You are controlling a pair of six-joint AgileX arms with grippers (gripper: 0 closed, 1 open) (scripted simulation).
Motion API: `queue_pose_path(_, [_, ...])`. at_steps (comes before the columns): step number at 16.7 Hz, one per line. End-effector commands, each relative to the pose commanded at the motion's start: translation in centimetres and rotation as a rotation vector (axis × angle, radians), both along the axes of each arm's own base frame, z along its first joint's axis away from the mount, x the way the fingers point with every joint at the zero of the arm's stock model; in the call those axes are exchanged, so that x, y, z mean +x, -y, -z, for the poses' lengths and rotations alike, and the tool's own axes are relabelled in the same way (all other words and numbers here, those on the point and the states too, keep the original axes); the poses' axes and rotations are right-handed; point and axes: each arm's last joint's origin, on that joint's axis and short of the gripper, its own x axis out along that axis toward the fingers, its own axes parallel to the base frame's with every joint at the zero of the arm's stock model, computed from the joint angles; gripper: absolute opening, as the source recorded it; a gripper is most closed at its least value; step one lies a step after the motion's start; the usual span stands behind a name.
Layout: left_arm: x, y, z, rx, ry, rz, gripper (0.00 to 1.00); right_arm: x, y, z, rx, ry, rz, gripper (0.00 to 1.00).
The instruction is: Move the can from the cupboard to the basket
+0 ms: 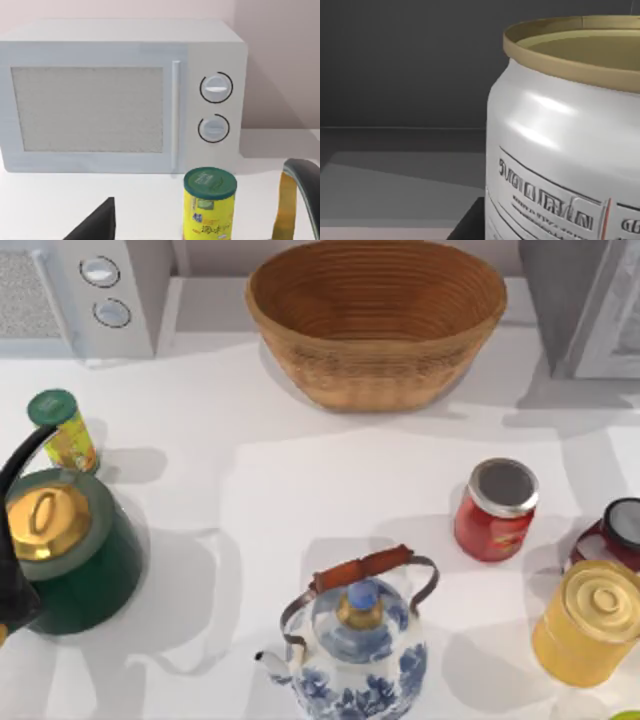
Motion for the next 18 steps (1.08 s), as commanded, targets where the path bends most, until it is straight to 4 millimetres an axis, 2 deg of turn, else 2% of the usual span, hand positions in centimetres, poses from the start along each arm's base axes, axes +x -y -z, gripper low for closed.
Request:
queue_pose_path(4, [0.0,0.0,0.0,0.0,0.0,0.0,1.0,-1.2,0.9,2.6,0.0,0.009,0.003,0.0])
queue_pose_path(11, [0.0,0.0,0.0,0.0,0.0,0.0,1.0,-1.7,2.0,12.0,-0.016,-0.072,0.007,0.0])
queue_pose_path(16, [0.0,0.0,0.0,0.0,0.0,0.0,1.0,-3.6,2.9,16.7,0.003,-0.014,0.006,0.0])
queue_pose_path(18, [0.0,0.0,0.0,0.0,0.0,0.0,1.0,-3.5,3.1,19.3,0.003,-0.02,0.008,0.0])
